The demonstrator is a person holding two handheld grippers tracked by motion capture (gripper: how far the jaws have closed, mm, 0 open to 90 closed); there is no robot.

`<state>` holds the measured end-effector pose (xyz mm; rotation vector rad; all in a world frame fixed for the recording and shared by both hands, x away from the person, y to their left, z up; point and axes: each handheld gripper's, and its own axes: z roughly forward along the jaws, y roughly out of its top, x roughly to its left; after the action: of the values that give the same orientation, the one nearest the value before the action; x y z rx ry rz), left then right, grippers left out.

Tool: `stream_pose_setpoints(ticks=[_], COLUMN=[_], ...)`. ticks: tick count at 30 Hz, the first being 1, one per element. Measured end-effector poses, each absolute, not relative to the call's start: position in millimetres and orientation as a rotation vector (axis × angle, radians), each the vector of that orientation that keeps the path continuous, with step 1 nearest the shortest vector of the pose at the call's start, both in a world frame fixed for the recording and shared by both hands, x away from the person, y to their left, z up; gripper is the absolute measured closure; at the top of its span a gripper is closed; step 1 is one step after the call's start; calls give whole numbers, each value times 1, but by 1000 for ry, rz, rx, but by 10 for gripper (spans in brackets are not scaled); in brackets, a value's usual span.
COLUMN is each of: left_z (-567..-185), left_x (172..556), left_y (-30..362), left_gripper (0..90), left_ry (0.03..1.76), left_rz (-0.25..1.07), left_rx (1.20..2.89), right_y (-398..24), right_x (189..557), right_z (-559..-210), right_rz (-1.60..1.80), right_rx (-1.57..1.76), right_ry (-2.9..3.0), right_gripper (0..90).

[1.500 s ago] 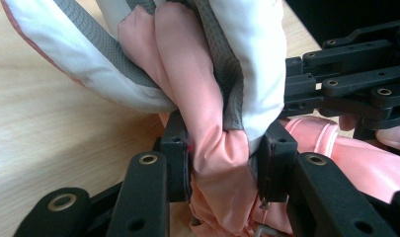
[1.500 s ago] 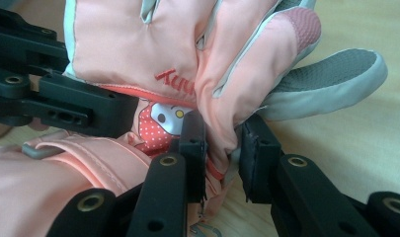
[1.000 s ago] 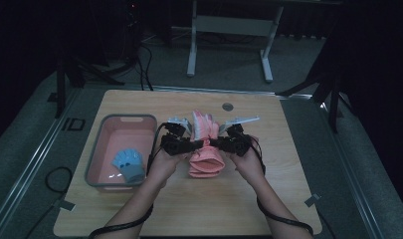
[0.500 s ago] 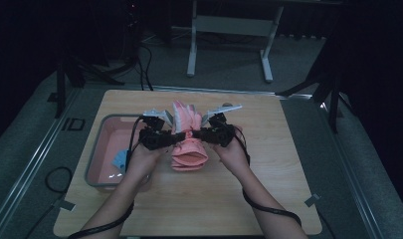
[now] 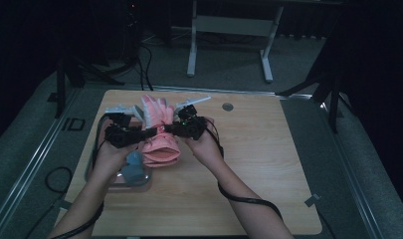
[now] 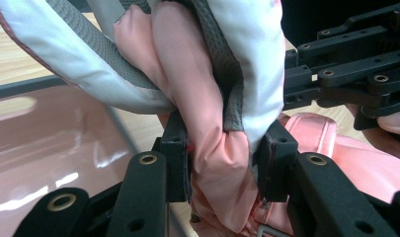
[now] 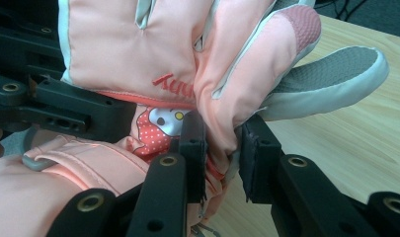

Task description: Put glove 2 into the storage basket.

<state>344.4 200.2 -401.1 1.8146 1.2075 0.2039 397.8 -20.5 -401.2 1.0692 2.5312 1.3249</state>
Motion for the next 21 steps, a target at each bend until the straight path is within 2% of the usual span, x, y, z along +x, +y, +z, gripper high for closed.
stream_pose_setpoints(ticks=[13, 15, 21], left_z=[-404, -404, -426], left_x=[329, 329, 332], left_y=[272, 272, 300], left_gripper=[642, 643, 643], left_ry=[1298, 1298, 1342], left_rz=[260, 260, 255], left_rx=[1756, 1756, 1724], right_y=[53, 59, 89], right_x=[400, 401, 408], right_z=[-403, -404, -419], right_rz=[1332, 1332, 1317], right_rx=[993, 985, 975], right_ry=[2588, 2588, 2622], right_gripper=[740, 740, 740])
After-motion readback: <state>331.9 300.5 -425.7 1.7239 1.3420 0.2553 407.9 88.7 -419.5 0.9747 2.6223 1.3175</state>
